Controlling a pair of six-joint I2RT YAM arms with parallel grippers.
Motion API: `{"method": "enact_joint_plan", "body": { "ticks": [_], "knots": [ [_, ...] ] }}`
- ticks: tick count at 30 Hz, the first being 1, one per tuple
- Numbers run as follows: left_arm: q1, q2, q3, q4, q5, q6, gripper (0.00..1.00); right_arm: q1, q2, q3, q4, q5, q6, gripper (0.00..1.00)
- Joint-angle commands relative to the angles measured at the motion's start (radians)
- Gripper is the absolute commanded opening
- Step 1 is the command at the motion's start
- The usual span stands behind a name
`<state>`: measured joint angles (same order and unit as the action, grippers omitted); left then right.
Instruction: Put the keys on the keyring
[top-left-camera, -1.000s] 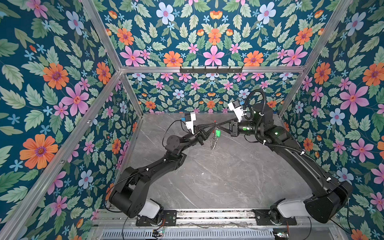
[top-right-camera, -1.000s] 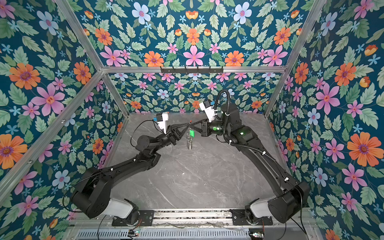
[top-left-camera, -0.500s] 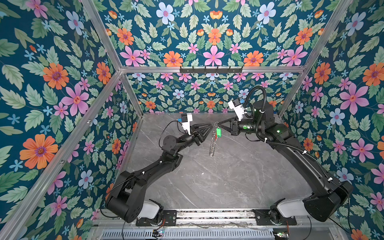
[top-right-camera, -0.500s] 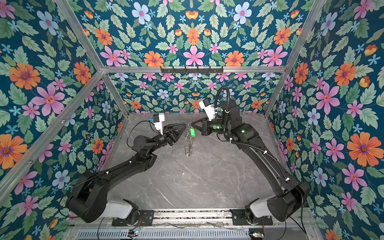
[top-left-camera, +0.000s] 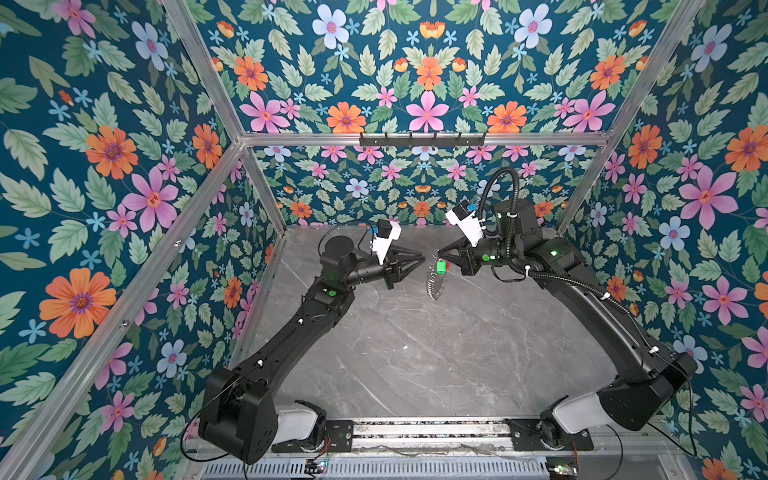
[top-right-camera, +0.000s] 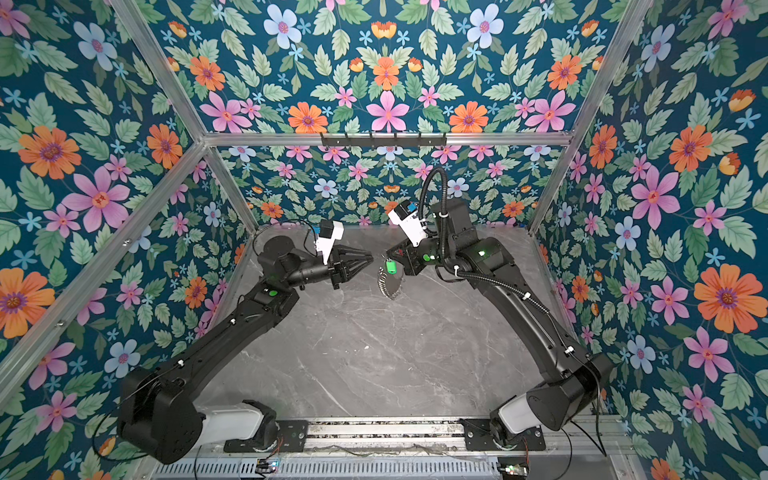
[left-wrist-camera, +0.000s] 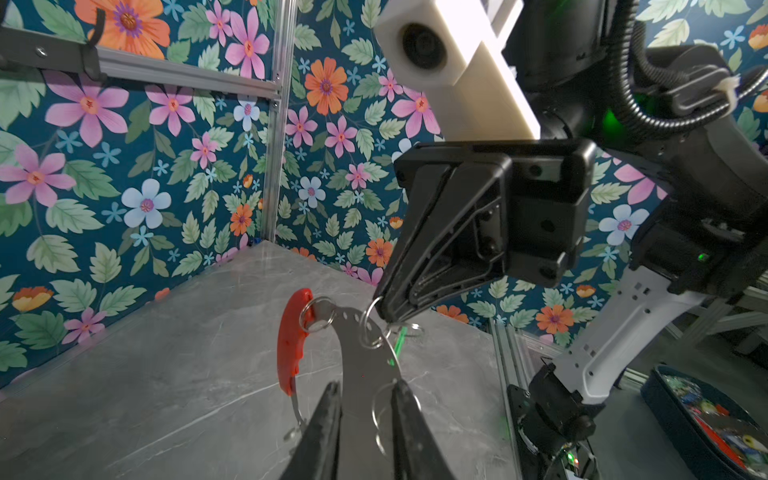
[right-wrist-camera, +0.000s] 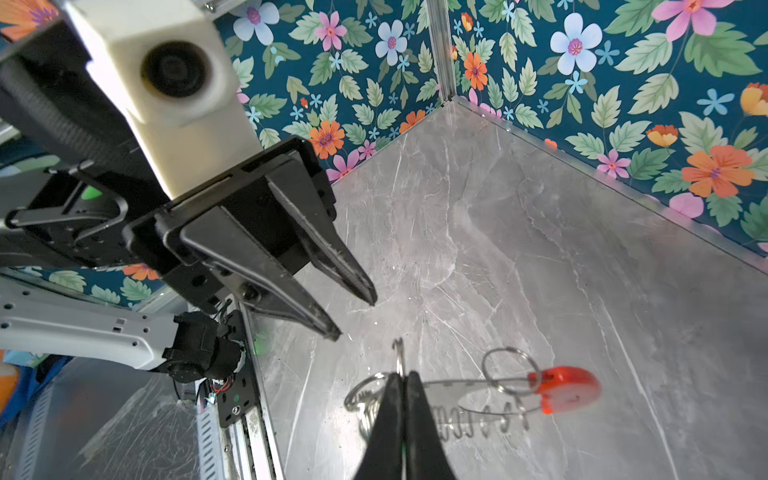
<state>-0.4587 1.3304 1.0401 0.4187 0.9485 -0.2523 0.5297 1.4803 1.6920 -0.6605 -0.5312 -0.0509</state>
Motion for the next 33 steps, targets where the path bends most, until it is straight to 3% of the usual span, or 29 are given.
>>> {"method": "enact_joint_plan", "body": {
  "ticks": [1,9,19,26,33],
  "knots": [
    [0.002,0.031,0.036,-0.018,0.098,0.018,0.25,0.008,0.002,0.011,-0.02,-0.011,-0.056,0.0],
    [0.002,0.087,0.065,0.137,0.157,-0.11,0.25,0.015,0.004,0.005,-0.023,-0.021,-0.053,0.0],
    [0.002,0.114,0.067,0.177,0.165,-0.147,0.21,0.015,0.008,0.015,-0.012,-0.042,-0.038,0.0],
    [0.002,0.128,0.065,0.195,0.164,-0.159,0.24,0.016,0.01,0.023,-0.01,-0.052,-0.029,0.0],
    [0.0,0.138,0.064,0.213,0.173,-0.18,0.18,0.016,0.012,0.025,-0.007,-0.051,-0.027,0.0]
  ]
}}
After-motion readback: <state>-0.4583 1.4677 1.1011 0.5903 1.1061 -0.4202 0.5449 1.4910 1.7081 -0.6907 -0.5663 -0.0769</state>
